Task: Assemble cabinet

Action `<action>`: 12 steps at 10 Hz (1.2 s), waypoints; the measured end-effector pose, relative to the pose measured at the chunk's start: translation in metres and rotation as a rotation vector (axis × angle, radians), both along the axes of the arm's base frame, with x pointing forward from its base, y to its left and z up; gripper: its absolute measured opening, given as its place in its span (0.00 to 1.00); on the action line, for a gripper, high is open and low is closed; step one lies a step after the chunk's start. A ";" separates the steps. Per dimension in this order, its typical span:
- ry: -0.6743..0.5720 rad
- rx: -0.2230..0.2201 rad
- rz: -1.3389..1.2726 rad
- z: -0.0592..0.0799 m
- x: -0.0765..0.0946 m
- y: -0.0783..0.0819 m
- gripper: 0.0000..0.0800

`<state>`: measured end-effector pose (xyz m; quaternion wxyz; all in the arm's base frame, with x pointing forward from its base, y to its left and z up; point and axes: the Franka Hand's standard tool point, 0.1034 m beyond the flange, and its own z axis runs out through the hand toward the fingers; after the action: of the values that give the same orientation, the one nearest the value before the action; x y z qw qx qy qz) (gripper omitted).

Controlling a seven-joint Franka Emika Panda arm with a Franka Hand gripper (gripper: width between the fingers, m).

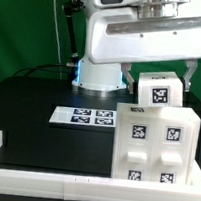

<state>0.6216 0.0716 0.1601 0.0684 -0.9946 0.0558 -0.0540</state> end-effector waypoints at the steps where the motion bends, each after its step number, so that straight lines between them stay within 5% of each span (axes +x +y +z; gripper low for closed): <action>1: -0.010 -0.002 -0.004 -0.005 -0.003 -0.001 0.70; 12: -0.069 -0.007 -0.018 -0.004 -0.004 0.001 0.70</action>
Offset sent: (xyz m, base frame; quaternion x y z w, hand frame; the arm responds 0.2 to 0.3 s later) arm -0.0158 -0.0031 -0.0080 -0.0175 0.0010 0.0207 0.9996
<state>0.6171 0.0729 0.1557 0.0661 -0.9919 0.0623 -0.0892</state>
